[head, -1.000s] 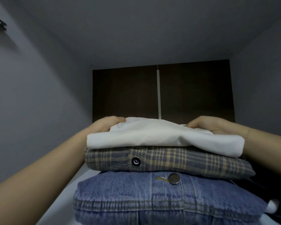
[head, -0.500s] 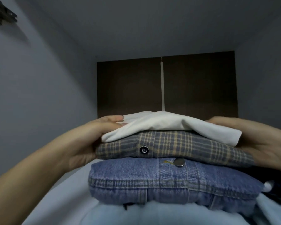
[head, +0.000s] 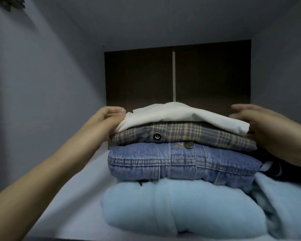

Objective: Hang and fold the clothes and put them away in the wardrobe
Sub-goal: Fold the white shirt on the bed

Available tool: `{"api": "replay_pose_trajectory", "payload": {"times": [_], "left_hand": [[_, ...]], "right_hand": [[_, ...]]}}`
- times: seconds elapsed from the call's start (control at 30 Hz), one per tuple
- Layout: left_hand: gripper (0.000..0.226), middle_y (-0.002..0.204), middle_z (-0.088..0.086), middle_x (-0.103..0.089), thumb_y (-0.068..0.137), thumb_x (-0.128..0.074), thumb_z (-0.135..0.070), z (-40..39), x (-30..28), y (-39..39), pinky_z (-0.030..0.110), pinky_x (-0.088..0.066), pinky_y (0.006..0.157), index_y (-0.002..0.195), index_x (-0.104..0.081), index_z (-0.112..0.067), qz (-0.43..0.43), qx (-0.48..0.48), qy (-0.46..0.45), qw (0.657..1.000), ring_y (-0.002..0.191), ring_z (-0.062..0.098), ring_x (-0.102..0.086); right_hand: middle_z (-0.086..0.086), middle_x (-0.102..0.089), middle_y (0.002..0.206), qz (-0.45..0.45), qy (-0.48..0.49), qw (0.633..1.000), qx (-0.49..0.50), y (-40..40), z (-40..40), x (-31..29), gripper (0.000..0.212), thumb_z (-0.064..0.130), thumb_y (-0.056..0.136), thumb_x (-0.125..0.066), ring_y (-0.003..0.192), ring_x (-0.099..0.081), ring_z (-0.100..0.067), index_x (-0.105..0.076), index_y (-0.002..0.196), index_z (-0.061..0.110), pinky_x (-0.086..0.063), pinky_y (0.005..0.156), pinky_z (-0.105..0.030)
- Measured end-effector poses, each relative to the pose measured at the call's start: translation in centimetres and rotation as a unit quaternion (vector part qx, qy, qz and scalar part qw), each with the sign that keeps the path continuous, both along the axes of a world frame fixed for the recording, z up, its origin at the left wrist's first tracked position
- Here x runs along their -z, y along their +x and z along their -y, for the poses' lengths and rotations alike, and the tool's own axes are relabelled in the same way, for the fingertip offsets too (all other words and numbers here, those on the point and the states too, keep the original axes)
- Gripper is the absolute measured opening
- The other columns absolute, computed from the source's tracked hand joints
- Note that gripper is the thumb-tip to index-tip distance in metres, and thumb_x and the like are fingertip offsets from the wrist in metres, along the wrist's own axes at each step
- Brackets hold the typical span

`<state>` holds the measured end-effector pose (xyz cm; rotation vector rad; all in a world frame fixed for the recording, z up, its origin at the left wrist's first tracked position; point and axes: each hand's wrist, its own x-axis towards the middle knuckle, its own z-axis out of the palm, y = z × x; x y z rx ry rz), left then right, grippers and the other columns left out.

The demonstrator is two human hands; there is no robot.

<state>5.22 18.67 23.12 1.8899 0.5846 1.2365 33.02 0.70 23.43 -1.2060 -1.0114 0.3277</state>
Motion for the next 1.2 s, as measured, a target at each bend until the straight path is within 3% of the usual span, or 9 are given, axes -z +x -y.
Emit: {"api": "replay_pose_trajectory", "payload": {"times": [0.13,0.23,0.33,0.47,0.77,0.93,1.0,1.07,1.2], "left_hand": [[0.042,0.138,-0.015,-0.044,0.08,-0.061,-0.058,1.3,0.4,-1.3,0.027,-0.037,0.102,0.116,-0.055,-0.037,-0.073,-0.075,0.46,0.882,0.13,0.007,-0.042],[0.018,0.141,-0.001,-0.046,0.086,-0.068,-0.034,2.4,-0.3,-0.2,0.045,-0.034,0.103,0.099,-0.059,-0.024,-0.151,-0.115,0.649,0.737,0.129,0.024,-0.043],[0.024,0.148,-0.001,-0.041,0.083,-0.067,-0.039,2.2,-0.4,-0.2,0.048,-0.032,0.107,0.1,-0.063,-0.023,-0.176,-0.125,0.598,0.772,0.133,0.025,-0.039],[0.044,0.15,-0.002,-0.038,0.078,-0.066,-0.048,2.0,-0.5,-0.4,0.043,-0.039,0.1,0.114,-0.058,-0.024,-0.203,-0.152,0.545,0.799,0.128,0.022,-0.044],[0.026,0.11,0.006,-0.063,0.09,-0.049,-0.032,3.8,-2.9,0.4,0.038,-0.047,0.068,0.092,-0.061,-0.009,-0.15,-0.169,0.631,0.742,0.088,0.029,-0.059],[0.021,0.092,-0.009,-0.055,0.091,-0.047,-0.04,4.6,-0.1,-1.6,0.029,-0.041,0.056,0.092,-0.054,-0.021,-0.256,-0.101,0.602,0.75,0.072,0.017,-0.055],[0.02,0.1,-0.015,-0.056,0.091,-0.051,-0.044,5.4,-0.3,-2.2,0.03,-0.046,0.063,0.105,-0.049,-0.03,-0.259,-0.105,0.585,0.762,0.076,0.015,-0.057],[0.033,0.11,-0.015,-0.062,0.087,-0.049,-0.052,6.9,-1.3,-2.1,0.035,-0.051,0.07,0.116,-0.039,-0.038,-0.208,-0.081,0.564,0.795,0.085,0.016,-0.062],[0.047,0.122,-0.019,-0.061,0.085,-0.048,-0.032,7.6,-3.4,-1.0,0.035,-0.053,0.08,0.129,-0.035,-0.043,-0.226,-0.069,0.537,0.81,0.102,0.006,-0.062]], "right_hand": [[0.019,-0.062,0.116,0.336,0.083,0.931,0.114,-1.5,2.8,-0.3,0.03,0.042,0.085,-0.064,0.107,-0.06,0.002,-0.065,0.116,0.044,-0.046,0.087,-0.014],[0.013,-0.049,0.133,0.621,0.019,0.762,0.184,-3.5,2.6,-0.8,0.06,0.055,0.08,-0.062,0.123,-0.048,-0.005,-0.05,0.135,0.035,-0.041,0.1,-0.025],[0.007,-0.052,0.131,0.73,-0.047,0.641,0.233,-4.8,1.6,-1.2,0.07,0.049,0.08,-0.058,0.113,-0.053,-0.016,-0.039,0.144,0.029,-0.048,0.085,-0.033],[0.014,-0.057,0.113,0.731,-0.091,0.634,0.238,-5.2,1.4,-1.5,0.066,0.049,0.079,-0.046,0.084,-0.06,-0.015,-0.037,0.143,0.034,-0.042,0.059,-0.03],[-0.004,-0.069,0.093,0.684,0.065,0.679,0.261,-3.7,2.3,-3.6,0.026,0.016,0.086,-0.059,0.073,-0.066,-0.033,-0.067,0.11,0.013,-0.05,0.057,-0.041],[0.027,-0.048,0.122,0.711,-0.097,0.683,0.134,-3.1,4.0,0.1,0.055,0.061,0.083,-0.048,0.095,-0.057,0.002,-0.039,0.135,0.045,-0.05,0.075,-0.027],[0.032,-0.042,0.131,0.662,-0.107,0.736,0.089,-2.9,4.7,-0.6,0.062,0.073,0.083,-0.042,0.11,-0.052,0.007,-0.039,0.138,0.048,-0.049,0.089,-0.028],[0.03,-0.044,0.135,0.628,-0.075,0.772,0.063,-2.9,5.1,-2.0,0.055,0.065,0.086,-0.047,0.123,-0.049,0.004,-0.048,0.137,0.043,-0.045,0.099,-0.033],[0.03,-0.037,0.143,0.682,-0.119,0.717,0.083,-3.8,4.6,-3.2,0.058,0.037,0.083,-0.044,0.127,-0.044,0.004,-0.043,0.141,0.041,-0.044,0.101,-0.032]]}}
